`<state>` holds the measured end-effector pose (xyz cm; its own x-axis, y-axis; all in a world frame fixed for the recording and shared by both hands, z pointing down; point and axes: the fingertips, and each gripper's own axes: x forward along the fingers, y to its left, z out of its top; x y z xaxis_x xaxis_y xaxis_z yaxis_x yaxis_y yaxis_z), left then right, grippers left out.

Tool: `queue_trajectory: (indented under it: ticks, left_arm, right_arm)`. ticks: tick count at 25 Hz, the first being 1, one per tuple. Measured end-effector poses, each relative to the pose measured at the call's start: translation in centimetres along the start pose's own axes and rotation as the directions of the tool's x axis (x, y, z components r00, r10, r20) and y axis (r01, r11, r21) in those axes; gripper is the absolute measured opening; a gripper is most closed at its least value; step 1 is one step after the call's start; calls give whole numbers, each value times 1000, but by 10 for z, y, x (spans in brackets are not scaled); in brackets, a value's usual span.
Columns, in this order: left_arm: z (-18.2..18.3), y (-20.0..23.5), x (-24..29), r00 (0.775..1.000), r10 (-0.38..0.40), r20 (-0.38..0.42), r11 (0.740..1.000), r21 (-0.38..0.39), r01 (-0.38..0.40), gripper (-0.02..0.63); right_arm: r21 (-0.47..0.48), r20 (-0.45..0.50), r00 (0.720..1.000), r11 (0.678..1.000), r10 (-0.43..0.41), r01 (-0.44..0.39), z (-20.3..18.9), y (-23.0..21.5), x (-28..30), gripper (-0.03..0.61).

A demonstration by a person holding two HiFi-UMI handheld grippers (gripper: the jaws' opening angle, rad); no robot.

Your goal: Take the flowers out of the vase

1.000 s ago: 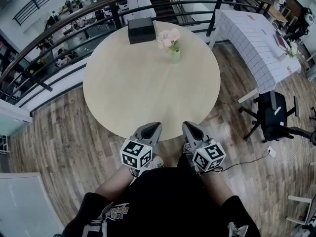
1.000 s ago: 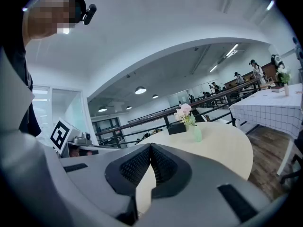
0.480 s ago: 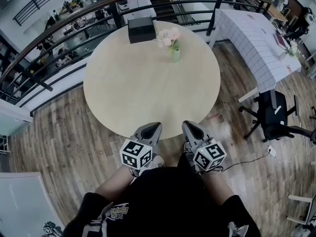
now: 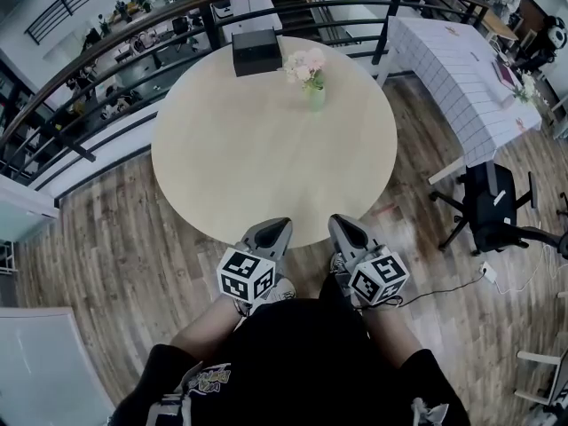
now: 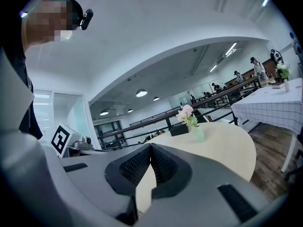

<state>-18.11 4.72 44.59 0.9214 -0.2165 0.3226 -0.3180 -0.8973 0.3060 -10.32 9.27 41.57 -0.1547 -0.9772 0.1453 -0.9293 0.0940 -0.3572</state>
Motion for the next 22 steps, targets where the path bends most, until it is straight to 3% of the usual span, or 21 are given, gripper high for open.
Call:
queue_trajectory:
  ticks: [22]
  left_arm:
    - [16, 12, -4, 1000, -8, 23, 1000, 12, 8, 7]
  right_arm:
    - [-14, 36, 999, 999, -33, 34, 18, -3, 7, 21]
